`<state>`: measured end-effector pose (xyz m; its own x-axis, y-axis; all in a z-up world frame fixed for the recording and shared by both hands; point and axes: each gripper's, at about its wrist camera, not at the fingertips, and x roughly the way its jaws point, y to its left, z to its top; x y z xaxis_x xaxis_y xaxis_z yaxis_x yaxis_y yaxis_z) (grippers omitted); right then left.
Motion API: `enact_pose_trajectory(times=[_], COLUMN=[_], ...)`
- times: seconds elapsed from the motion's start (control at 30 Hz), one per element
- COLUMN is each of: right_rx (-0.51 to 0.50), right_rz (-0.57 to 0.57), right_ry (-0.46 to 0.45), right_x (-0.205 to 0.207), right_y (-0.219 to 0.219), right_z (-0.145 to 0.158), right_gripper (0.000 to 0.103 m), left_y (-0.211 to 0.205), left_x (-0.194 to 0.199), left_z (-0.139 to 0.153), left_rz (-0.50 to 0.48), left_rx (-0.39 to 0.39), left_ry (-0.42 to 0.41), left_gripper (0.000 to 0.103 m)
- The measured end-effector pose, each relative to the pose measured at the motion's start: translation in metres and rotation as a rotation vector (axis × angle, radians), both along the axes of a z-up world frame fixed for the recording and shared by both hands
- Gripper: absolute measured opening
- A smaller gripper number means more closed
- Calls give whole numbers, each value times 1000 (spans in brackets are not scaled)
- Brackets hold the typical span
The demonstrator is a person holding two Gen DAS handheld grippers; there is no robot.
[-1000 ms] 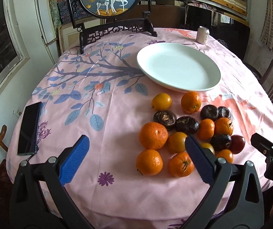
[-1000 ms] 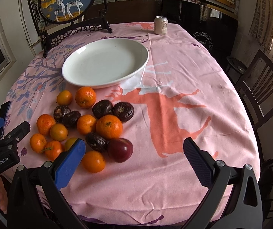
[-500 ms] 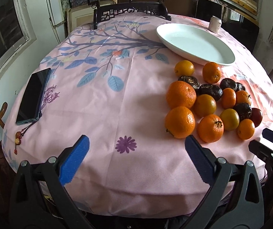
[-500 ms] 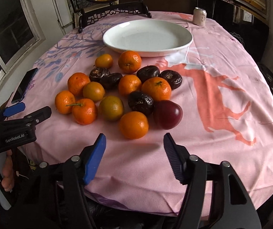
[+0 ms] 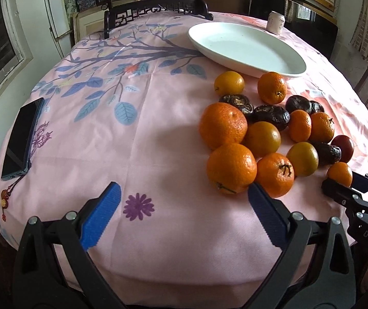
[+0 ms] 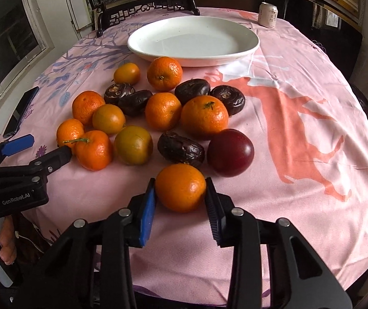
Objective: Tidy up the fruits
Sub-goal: 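Grasp a tangerine with the right tool while the left tool grasps an orange, then lower both held fruits onto the white plate and open both tools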
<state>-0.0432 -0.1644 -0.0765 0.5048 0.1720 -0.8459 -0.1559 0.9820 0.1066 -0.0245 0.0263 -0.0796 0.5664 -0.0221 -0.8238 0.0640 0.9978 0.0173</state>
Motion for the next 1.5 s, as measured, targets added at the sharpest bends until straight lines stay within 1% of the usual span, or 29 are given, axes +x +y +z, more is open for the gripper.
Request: enact_pose_trajectory(times=[0.03,0.13,0.17,0.2,0.23,0.3,0.43,0.57,0.73,0.83,0.9,0.97,1.0,1.03,1.07,1.13,1.17,1.23,1.27,1.3,1.37,1.5], right_rx=[7,22,25,27,29,30,33,42,63,101,106,99,100,105,112,104,85,35,25,25,28,-18], right_rz=[-2,-6,-8,-10,-12,-18,-19,-21,-20,6,32,53,62,73,85,95,99,99,94,87,84,96], right_ry=[4,9,8,7,6,3,-19,-25,-42,-43,-51,-79,-95,-110,-122,-125,-119,-91,-63,-31,5,45], right_x=[0,1,-1,-1,-2,-2,-4,-5,-1,11,30,58,76,99,121,172,198,246,266,285,309,336], right_y=[-1,-4,-5,-6,-7,-8,-11,-13,-16,-19,-19,-20,-20,-21,-22,-22,-21,-18,-18,-19,-22,-19], right_z=[-1,-2,-1,-1,-1,0,5,8,19,33,45,60,68,75,81,87,86,75,66,57,46,28], right_gripper=[37,37,37,37,37,37,37,37,37,37,37,37,37,37,37,37,37,37,37,37,37,37], left_y=[-3,-5,-7,-10,-12,-14,-16,-12,-7,-10,-16,-23,-27,-30,-33,-41,-47,-56,-60,-63,-66,-75], left_x=[2,11,14,16,17,18,13,8,6,19,40,71,96,117,146,197,227,272,295,309,333,359], left_z=[-2,-6,-9,-9,-8,-6,-4,4,27,44,58,72,79,84,89,93,93,87,79,72,59,36], left_rz=[-12,-20,-34,-35,-46,-75,-64,-50,-53,-74,-100,-114,-114,-108,-99,-82,-78,-56,-56,-51,-41,-38], left_rx=[-13,-63,-78,-60,-64,-107,-98,-109,-121,-125,-129,-123,-109,-107,-110,-101,-94,-88,-95,-107,-126,-127], left_ry=[8,17,30,11,5,10,5,-2,-35,-44,-41,-43,-38,-30,-18,-1,6,22,48,70,108,159], left_gripper=[97,83,74,68,63,41,41,40,40,40,41,41,41,41,41,41,41,41,41,41,41,41])
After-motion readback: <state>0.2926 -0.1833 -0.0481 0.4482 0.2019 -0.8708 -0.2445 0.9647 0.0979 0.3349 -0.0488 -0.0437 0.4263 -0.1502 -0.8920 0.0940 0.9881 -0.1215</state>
